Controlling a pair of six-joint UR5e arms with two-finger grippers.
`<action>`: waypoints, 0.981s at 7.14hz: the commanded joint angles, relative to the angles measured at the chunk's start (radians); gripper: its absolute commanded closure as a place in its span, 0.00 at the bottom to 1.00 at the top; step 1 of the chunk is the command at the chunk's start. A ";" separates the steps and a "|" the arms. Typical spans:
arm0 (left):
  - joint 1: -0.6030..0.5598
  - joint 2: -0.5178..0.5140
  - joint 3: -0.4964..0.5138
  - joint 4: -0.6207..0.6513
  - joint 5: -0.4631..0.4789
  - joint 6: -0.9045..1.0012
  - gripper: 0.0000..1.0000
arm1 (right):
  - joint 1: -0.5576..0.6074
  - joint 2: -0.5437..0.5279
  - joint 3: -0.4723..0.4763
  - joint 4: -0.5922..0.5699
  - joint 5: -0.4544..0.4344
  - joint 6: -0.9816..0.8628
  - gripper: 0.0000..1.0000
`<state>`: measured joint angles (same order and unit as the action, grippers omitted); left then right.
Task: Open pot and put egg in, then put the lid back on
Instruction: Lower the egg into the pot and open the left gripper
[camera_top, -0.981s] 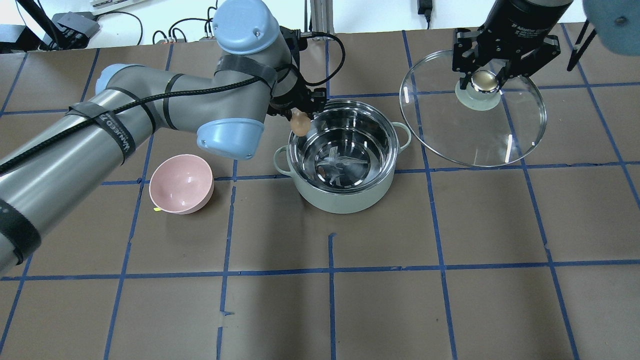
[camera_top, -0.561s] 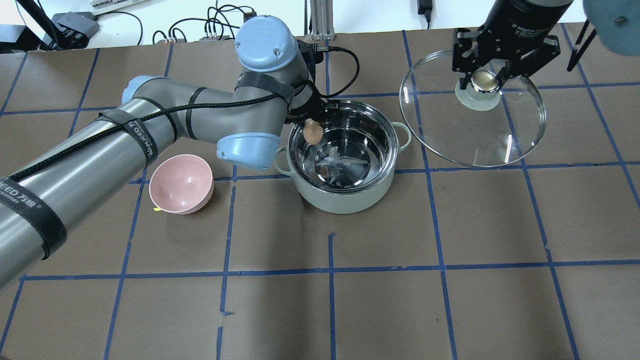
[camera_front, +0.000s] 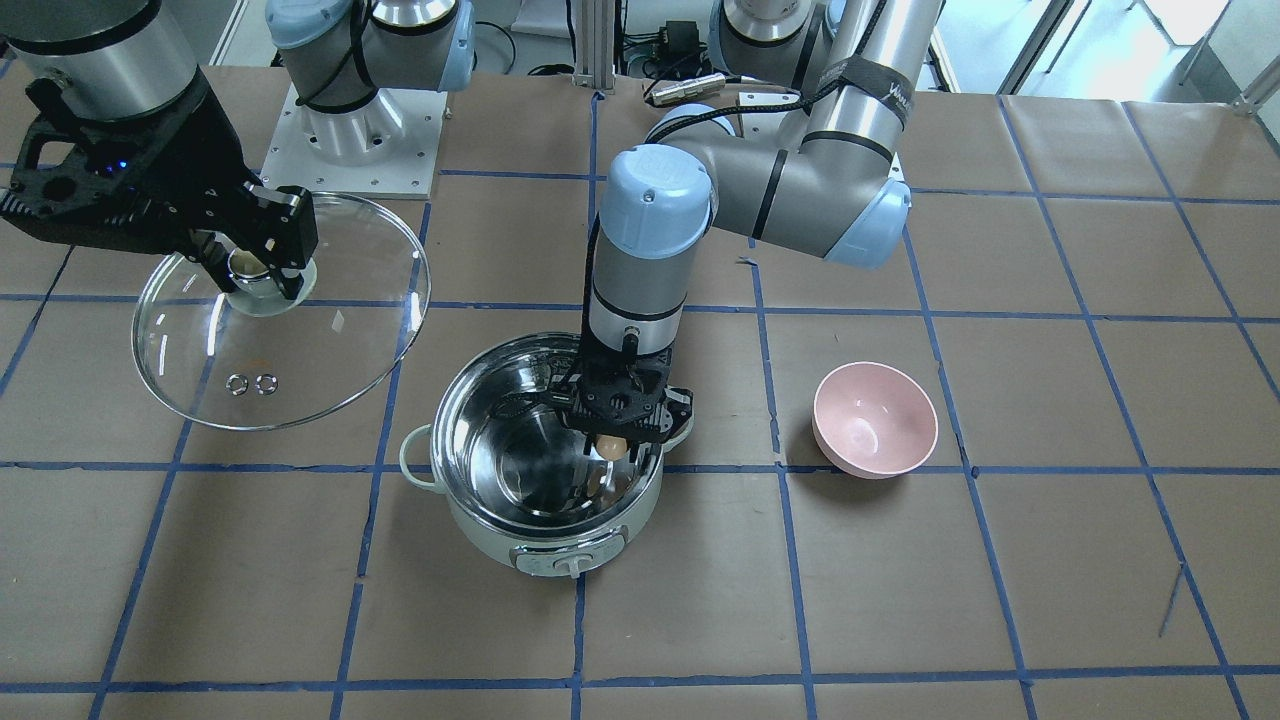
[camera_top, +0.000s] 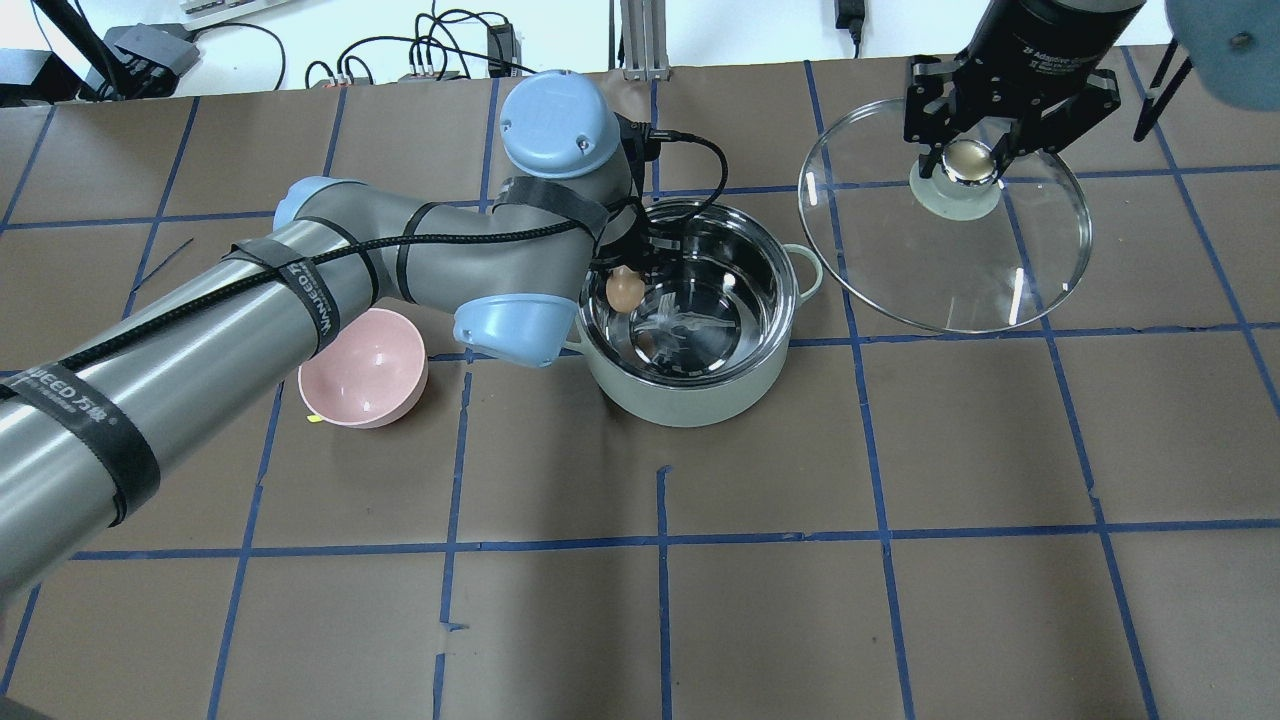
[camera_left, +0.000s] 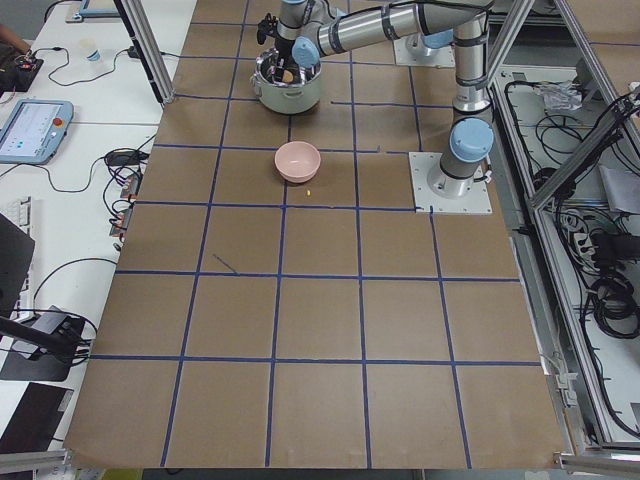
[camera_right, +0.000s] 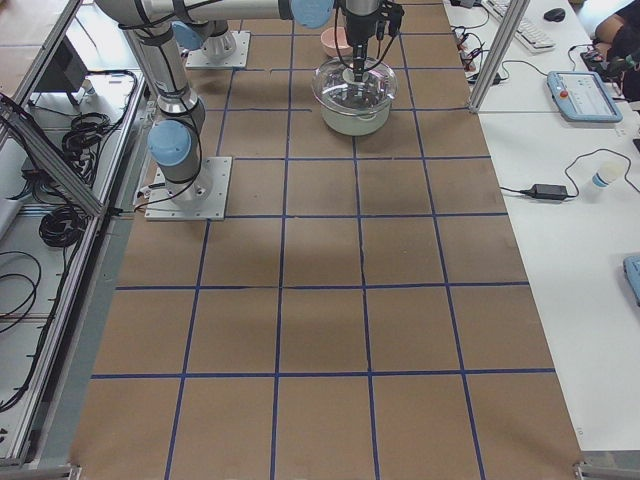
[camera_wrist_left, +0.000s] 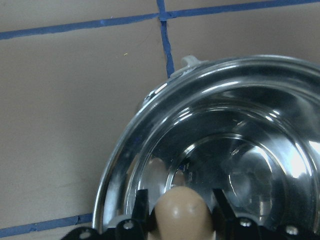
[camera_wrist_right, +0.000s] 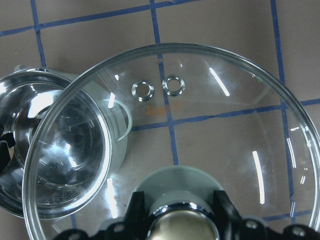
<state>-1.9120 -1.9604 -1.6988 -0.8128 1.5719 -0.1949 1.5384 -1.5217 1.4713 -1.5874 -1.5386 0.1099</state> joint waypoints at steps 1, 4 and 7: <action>-0.001 -0.002 -0.012 0.006 0.011 0.003 0.77 | 0.002 0.000 -0.002 0.001 0.000 0.001 0.93; -0.001 -0.012 0.005 0.032 0.007 0.014 0.76 | 0.003 0.000 0.004 0.000 -0.003 -0.003 0.94; -0.004 -0.028 0.007 0.078 0.010 0.021 0.68 | 0.009 0.009 -0.003 0.000 -0.008 -0.012 0.94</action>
<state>-1.9154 -1.9892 -1.6937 -0.7448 1.5787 -0.1771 1.5455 -1.5194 1.4692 -1.5876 -1.5427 0.1042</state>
